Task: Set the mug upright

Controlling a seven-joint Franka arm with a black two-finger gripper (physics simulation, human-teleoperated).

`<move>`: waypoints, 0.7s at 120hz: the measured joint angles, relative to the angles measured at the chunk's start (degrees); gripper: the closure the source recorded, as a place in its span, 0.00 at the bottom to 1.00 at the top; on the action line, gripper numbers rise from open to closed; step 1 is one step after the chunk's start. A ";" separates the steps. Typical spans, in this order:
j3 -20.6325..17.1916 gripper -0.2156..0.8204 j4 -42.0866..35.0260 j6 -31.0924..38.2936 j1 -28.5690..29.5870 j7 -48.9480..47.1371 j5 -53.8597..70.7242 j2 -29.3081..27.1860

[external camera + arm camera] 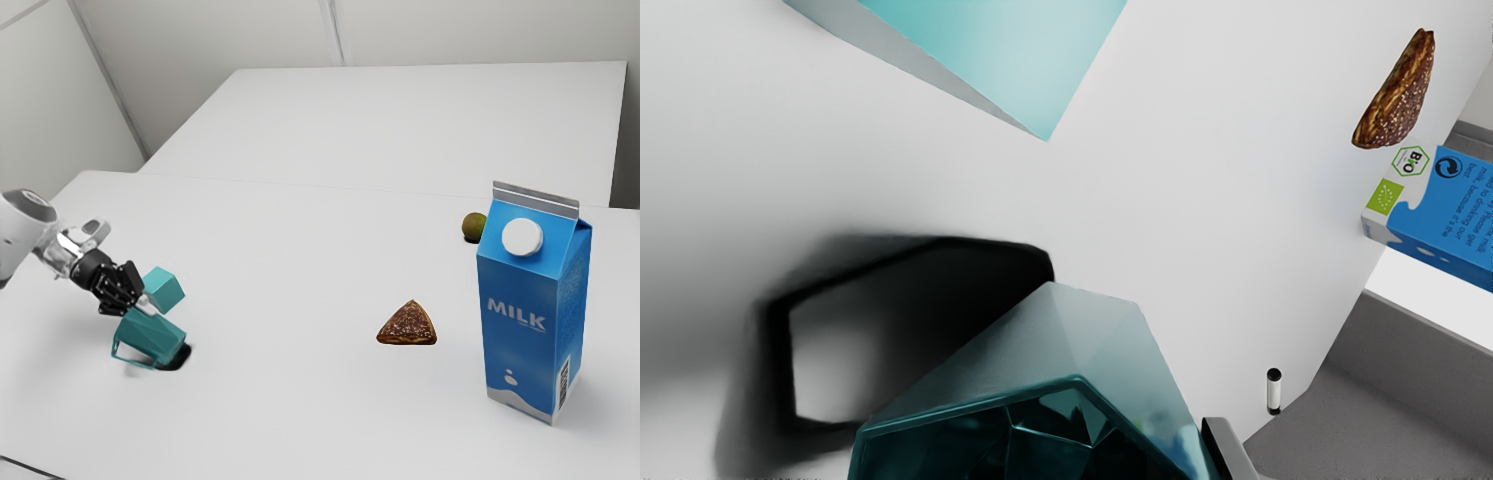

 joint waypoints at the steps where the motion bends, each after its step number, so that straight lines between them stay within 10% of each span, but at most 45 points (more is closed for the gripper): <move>1: 0.01 0.94 -0.05 0.00 -0.06 -0.01 0.01 -0.11; 84: 3.53 0.96 -5.05 16.68 -21.06 -5.11 10.46 -9.94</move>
